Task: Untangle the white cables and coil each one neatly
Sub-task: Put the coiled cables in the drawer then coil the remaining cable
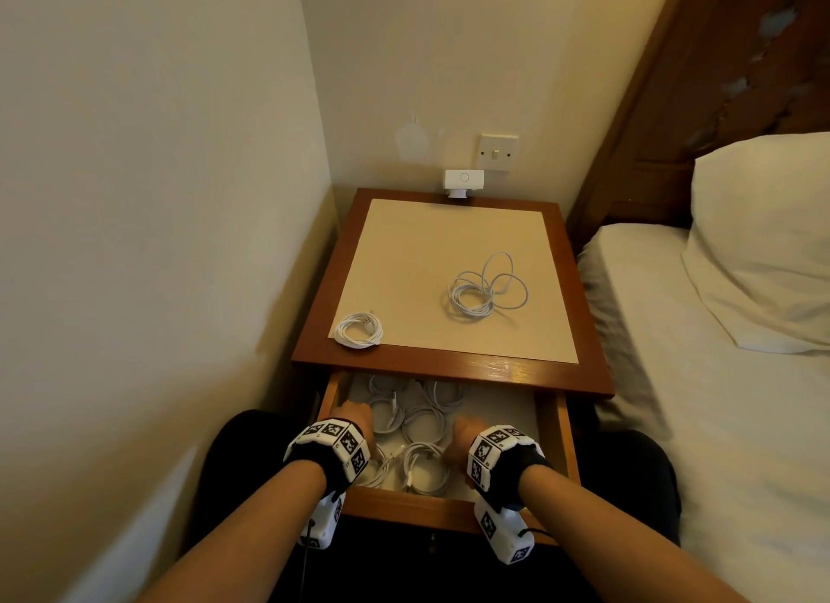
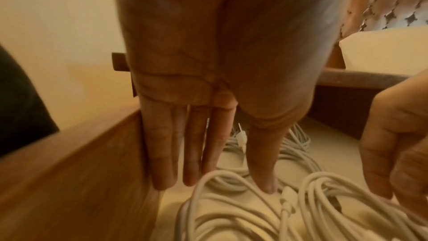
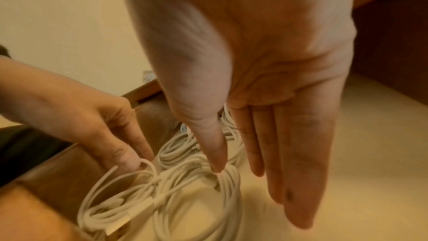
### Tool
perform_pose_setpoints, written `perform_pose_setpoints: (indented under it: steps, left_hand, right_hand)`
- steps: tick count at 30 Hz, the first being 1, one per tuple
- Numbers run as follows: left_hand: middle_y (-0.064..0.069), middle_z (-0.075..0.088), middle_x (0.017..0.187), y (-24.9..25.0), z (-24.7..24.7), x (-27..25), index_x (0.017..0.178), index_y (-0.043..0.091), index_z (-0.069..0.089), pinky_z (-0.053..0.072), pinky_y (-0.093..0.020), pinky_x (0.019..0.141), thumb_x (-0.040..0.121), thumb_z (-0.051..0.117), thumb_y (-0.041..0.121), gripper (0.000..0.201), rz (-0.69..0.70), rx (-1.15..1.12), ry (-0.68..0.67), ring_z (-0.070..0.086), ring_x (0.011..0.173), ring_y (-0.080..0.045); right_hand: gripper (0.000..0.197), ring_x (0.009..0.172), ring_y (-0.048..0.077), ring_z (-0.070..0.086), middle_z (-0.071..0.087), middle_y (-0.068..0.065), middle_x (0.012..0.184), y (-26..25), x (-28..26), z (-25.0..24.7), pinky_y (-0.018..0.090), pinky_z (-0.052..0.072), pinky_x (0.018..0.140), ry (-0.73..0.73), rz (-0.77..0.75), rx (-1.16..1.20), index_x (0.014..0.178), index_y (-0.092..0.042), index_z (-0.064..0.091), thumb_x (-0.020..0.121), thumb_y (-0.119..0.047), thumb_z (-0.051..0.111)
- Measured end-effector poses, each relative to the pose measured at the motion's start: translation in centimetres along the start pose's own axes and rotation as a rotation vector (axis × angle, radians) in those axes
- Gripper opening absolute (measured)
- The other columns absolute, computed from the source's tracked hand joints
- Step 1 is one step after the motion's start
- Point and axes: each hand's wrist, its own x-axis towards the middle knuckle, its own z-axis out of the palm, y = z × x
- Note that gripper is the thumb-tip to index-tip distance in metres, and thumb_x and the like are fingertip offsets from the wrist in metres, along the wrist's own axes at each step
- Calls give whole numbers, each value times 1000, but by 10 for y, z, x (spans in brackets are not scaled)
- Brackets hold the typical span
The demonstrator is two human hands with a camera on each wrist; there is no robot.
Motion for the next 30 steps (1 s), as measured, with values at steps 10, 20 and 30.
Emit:
perform_pose_setpoints:
  steps: [10,20,30]
  left_hand:
    - [-2,68,102,-19,-48,-8,87,24,74,52,-35,84,76,74,49,27,-20,-413,292,64,98,-23]
    - [-13,50,130,-54,-75,9,117,10,57,40,-39,97,90,56,10,27,-155,-694,728,47,120,-34]
    - [-6,32,154,-66,-55,41,144,11,39,35,-34,109,98,50,17,48,-25,-256,508,39,133,-25]
  right_hand:
    - [18,92,30,69,70,12,101,-11,-8,-47,41,59,82,126,-63,194,90,-17,66,81,-34,68]
    - [15,67,29,72,74,13,79,-79,-3,-88,41,61,73,442,-274,676,85,-12,69,90,-25,63]
    - [36,71,27,55,58,14,82,-124,54,-89,28,39,57,438,-85,555,81,-8,58,88,-43,65]
